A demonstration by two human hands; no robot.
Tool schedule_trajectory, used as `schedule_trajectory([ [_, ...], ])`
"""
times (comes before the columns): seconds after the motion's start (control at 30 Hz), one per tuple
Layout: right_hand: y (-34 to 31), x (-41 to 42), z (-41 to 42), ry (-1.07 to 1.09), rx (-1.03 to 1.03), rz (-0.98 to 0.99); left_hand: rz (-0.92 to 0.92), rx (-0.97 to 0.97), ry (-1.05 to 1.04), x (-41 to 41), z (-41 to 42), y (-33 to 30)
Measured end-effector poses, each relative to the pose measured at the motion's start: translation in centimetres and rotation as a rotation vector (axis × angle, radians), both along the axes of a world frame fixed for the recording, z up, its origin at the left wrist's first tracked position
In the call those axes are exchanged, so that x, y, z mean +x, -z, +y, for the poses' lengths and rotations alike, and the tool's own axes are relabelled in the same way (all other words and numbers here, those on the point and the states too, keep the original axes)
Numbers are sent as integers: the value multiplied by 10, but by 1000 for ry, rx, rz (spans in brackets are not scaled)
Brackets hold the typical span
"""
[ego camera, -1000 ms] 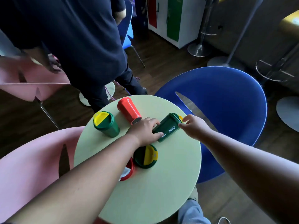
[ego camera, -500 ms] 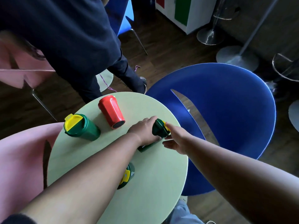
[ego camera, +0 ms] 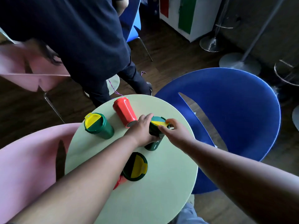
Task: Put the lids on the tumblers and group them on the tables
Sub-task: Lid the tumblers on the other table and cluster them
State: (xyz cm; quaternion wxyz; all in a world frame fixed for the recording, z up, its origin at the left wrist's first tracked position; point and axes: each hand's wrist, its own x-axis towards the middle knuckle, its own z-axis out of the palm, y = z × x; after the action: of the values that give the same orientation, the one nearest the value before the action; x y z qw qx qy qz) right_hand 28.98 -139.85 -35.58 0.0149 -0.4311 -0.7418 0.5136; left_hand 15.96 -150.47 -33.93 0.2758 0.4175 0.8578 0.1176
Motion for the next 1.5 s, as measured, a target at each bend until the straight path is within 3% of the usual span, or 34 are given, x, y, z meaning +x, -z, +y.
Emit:
schedule_trajectory([
  [0.37,-8,16,-45,-318,241,-24,-124,81,10,-2,-69,-7],
  [0.6,-15,10,-41,-362,248,-42,-180,142,-42,-3,-75,-17],
  [0.93,-20,-16,-29,-344,214,-63,-356,34,-80,-34,-60,-21],
  [1.0,-23,-35,-22,-291,192,-61,-314,113,-200,-49,-51,-22],
  [1.1,-27,-69,-8,-255,150,-104,-77,176,-371,-70,-35,-18],
  [1.23,-17,-113,10,-280,128,-173,172,64,-386,-95,-13,-9],
  [1.37,-2,-152,21,-323,19,-204,223,-55,-433,-119,7,0],
  [1.5,11,-180,24,-301,-125,-210,123,-212,-509,-142,19,12],
])
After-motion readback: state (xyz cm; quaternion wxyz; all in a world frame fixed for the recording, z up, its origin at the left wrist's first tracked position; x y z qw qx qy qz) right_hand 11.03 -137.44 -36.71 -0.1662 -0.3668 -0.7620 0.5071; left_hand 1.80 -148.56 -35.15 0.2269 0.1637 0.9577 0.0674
